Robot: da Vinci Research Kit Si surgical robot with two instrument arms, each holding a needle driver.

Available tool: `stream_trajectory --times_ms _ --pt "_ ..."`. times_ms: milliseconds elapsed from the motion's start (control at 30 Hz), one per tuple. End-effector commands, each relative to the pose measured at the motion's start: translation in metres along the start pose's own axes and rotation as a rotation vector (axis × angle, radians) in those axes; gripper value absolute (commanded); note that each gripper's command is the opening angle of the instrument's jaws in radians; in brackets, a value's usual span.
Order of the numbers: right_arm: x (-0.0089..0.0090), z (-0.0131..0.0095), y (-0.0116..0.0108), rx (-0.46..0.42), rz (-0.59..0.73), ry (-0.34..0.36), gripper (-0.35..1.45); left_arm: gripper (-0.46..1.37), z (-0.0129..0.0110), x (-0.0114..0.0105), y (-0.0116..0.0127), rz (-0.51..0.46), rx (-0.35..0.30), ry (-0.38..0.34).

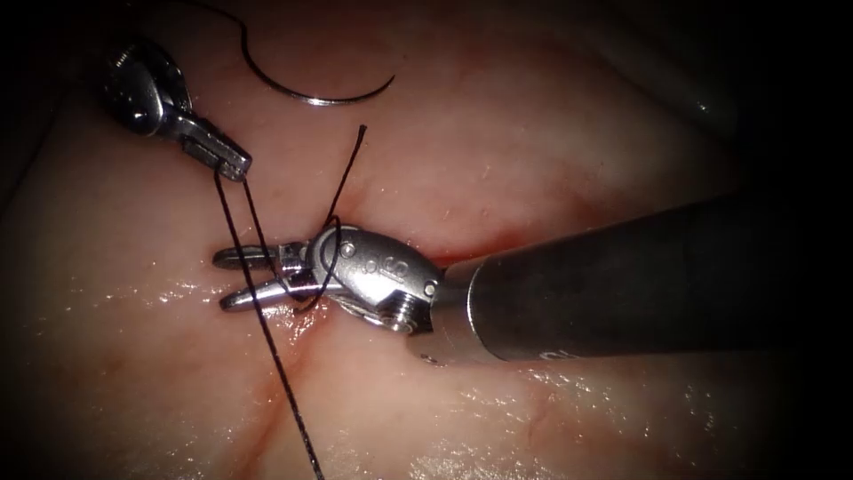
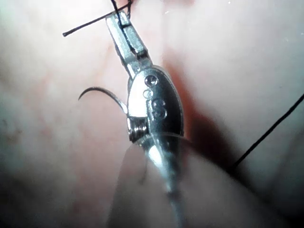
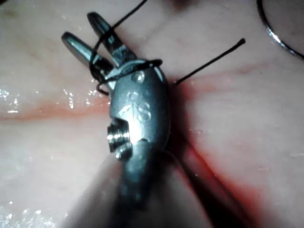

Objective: Wound Closure
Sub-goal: Loop the suture two times counter-clockwise around the right tool

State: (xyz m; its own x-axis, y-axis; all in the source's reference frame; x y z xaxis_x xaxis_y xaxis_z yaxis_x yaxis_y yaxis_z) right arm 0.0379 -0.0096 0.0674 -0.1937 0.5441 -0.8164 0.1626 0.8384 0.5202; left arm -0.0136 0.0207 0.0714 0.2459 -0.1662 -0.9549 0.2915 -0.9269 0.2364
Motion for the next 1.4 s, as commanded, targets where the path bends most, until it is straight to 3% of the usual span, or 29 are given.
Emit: stream_trajectory --times_ms 33,167,200,267,367,467,567,767,800,867,933,1000,1200,1400 --pt "-0.0001 0.0004 -0.0004 -0.002 0.016 0.022 0.33 -0.35 0.0000 -0.0001 0.0001 0.003 -0.001 -0.002" --pt "-0.0001 -0.0007 -0.0005 -0.027 0.060 0.110 0.34 -0.35 -0.0002 -0.0001 0.0012 0.010 -0.009 -0.001" --pt "0.0000 -0.0012 -0.0004 -0.039 0.075 0.168 0.36 -0.35 -0.0003 -0.0001 0.0016 0.012 -0.012 -0.001" --pt "0.0003 -0.0017 -0.0003 -0.229 0.103 0.240 0.35 -0.35 -0.0002 -0.0001 0.0022 0.015 -0.015 -0.001" --pt "0.0008 -0.0021 0.0000 -0.364 0.120 0.288 0.39 -0.35 0.0001 -0.0001 0.0029 0.020 -0.012 -0.012" --pt "0.0013 -0.0022 0.0003 -0.345 0.116 0.281 0.39 -0.35 0.0005 -0.0002 0.0035 0.024 -0.009 -0.022" --pt "0.0020 -0.0024 0.0005 -0.396 0.121 0.300 0.41 -0.35 0.0009 -0.0001 0.0043 0.029 -0.001 -0.041" --pt "0.0029 -0.0029 0.0004 -0.256 0.099 0.230 0.44 -0.35 0.0021 0.0001 0.0063 0.039 0.039 -0.119" --pt "0.0030 -0.0030 0.0004 -0.266 0.099 0.219 0.44 -0.35 0.0022 0.0001 0.0063 0.039 0.042 -0.122" --pt "0.0033 -0.0032 0.0001 -0.346 0.064 0.084 0.46 -0.35 0.0030 0.0008 0.0068 0.037 0.057 -0.146" --pt "0.0037 -0.0030 -0.0002 -0.387 0.043 0.048 0.48 -0.35 0.0036 0.0013 0.0070 0.029 0.068 -0.160" --pt "0.0044 -0.0026 -0.0006 -0.447 0.043 0.044 0.37 -0.35 0.0048 0.0020 0.0072 0.032 0.082 -0.180" --pt "0.0043 -0.0013 -0.0011 -0.587 0.107 0.027 0.36 -0.35 0.0081 0.0034 0.0068 0.047 0.107 -0.210" --pt "0.0042 -0.0013 -0.0009 -0.709 0.289 0.070 0.47 -0.35 0.0094 0.0033 0.0065 0.052 0.114 -0.219"
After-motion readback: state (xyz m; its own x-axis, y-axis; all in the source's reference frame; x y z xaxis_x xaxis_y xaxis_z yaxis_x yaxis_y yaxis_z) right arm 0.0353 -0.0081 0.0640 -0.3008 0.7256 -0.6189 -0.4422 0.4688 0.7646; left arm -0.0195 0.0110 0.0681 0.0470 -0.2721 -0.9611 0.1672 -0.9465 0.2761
